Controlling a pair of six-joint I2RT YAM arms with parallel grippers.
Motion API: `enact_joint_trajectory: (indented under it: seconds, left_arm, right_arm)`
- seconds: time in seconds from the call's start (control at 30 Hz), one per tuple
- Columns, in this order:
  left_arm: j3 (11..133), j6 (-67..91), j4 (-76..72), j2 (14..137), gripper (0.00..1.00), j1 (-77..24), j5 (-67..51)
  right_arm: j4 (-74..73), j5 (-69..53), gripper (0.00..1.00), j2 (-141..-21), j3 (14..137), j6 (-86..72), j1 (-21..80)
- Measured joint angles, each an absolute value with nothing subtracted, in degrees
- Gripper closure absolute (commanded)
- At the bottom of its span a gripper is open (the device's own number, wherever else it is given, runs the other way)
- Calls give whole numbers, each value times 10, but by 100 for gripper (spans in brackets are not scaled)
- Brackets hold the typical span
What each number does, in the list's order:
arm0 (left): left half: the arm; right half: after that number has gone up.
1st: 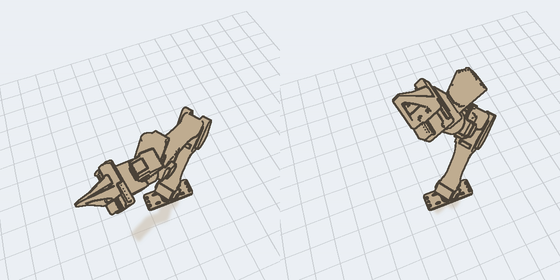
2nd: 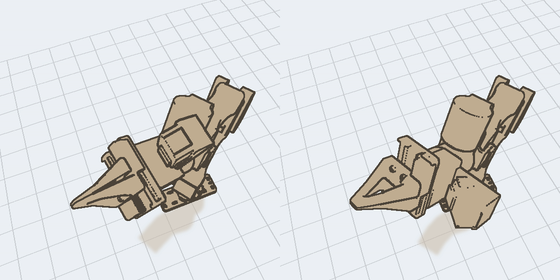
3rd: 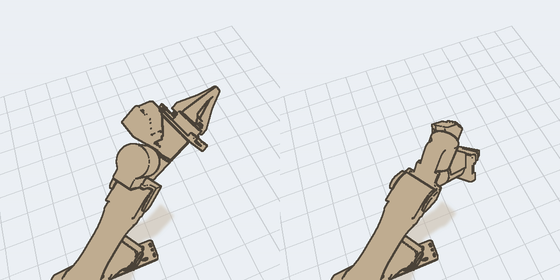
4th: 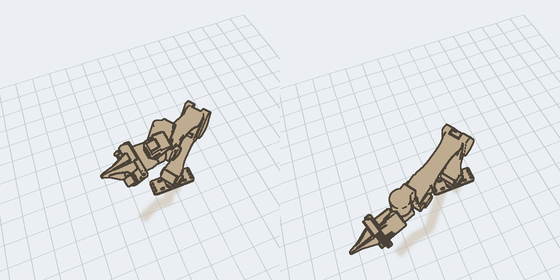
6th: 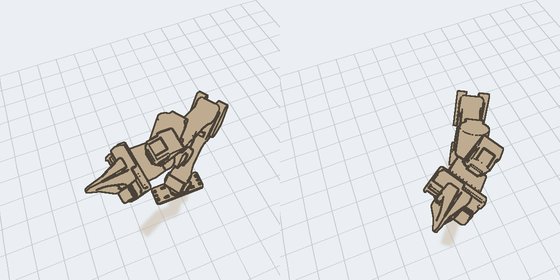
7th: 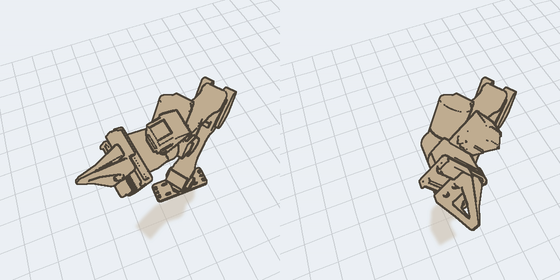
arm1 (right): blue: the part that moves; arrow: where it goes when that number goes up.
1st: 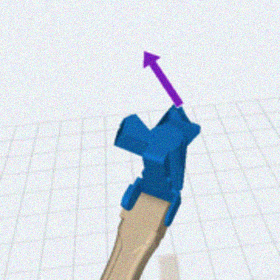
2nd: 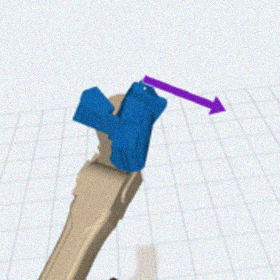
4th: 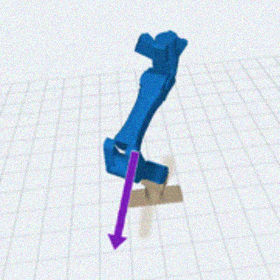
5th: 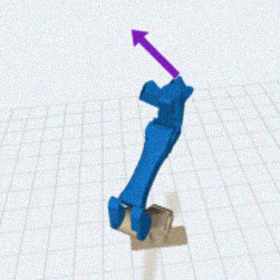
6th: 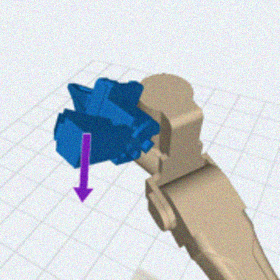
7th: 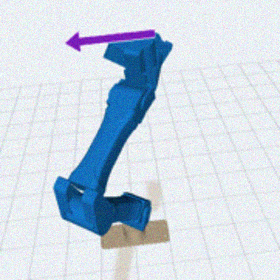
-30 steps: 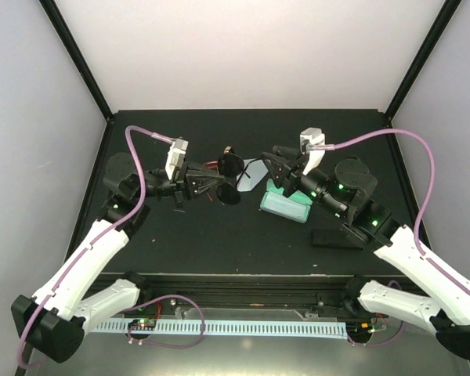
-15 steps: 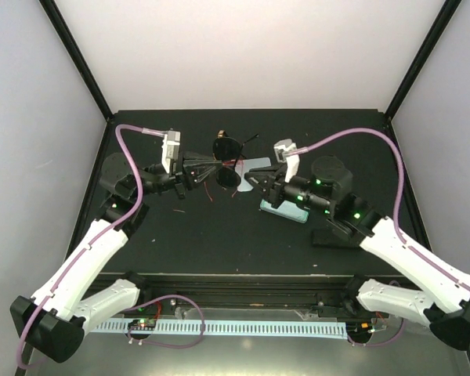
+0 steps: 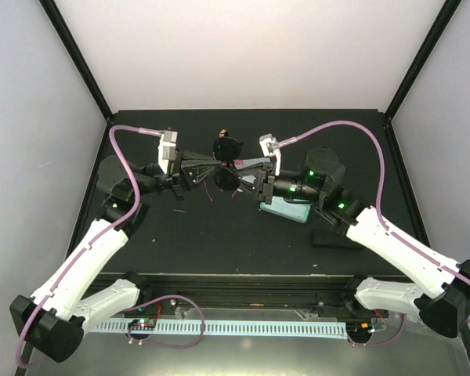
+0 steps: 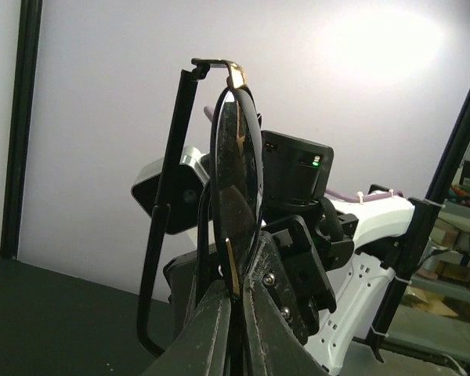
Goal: Organize the sunglasses
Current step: Fold the sunglasses.
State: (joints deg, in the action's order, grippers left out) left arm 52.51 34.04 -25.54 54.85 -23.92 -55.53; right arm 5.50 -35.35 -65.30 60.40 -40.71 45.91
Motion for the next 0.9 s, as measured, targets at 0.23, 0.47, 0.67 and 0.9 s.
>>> enact_joint_trajectory:
  seconds: [0.23, 0.47, 0.67, 0.9]
  left_arm:
    - [526, 331, -258, 547, 98, -241, -567]
    - [526, 285, -255, 538, 99, -243, -571]
    - [525, 183, -244, 529, 98, -265, -570]
    - [525, 15, -218, 525, 98, -299, -573]
  right_arm:
    - [7, -295, 79, -616, 603, -376, 460]
    - [-49, -157, 75, -507, 580, -321, 462]
    - [-98, -59, 74, -506, 602, -303, 462]
    - [-160, -1, 69, -557, 659, -297, 462]
